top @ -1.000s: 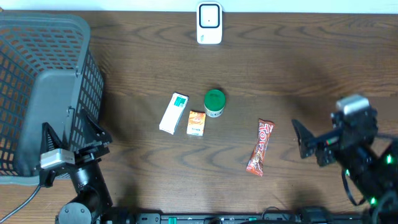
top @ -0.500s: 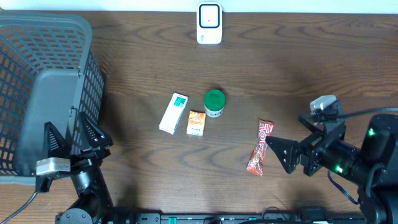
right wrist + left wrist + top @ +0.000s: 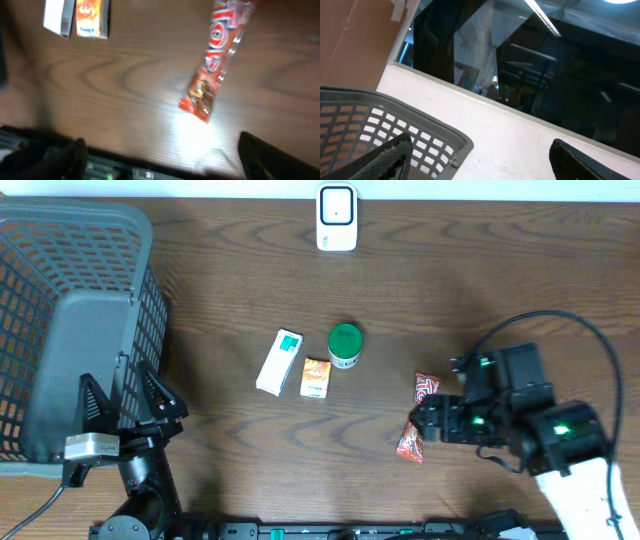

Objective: Scan the item barcode
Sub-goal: 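Raise the right gripper and move it over the candy bar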

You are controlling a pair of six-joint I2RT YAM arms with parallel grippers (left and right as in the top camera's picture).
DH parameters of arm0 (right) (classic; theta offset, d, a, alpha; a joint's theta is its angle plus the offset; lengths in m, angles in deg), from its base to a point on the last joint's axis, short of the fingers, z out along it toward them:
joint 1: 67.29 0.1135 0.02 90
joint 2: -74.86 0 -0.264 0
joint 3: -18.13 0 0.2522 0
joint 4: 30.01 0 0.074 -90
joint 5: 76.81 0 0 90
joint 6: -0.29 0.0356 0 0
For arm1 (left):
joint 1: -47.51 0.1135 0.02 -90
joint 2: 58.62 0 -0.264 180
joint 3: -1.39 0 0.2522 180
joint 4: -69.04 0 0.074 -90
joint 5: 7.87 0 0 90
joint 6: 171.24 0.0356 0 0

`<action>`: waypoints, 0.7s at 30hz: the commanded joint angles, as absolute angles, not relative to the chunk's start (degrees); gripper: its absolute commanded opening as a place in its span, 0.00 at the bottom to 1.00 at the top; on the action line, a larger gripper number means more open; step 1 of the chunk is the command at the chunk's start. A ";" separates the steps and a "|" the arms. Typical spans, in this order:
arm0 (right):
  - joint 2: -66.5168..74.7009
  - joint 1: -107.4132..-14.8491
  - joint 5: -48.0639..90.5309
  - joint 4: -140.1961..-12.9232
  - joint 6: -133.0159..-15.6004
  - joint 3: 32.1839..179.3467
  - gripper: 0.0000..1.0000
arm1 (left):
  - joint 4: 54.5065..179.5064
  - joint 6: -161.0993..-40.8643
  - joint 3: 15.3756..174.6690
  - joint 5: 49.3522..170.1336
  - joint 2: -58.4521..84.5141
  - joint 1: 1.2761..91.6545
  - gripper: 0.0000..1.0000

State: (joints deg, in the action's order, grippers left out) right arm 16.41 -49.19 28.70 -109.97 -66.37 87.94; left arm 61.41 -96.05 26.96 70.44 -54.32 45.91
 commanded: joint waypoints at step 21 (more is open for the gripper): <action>6.59 -34.94 18.16 -96.15 -45.63 73.49 0.88 | 65.85 -85.91 22.54 70.14 -51.68 46.10 0.86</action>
State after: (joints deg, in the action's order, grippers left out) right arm 6.77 -35.46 19.34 -96.94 -46.51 73.71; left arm 60.43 -89.19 26.19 73.33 -54.58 45.86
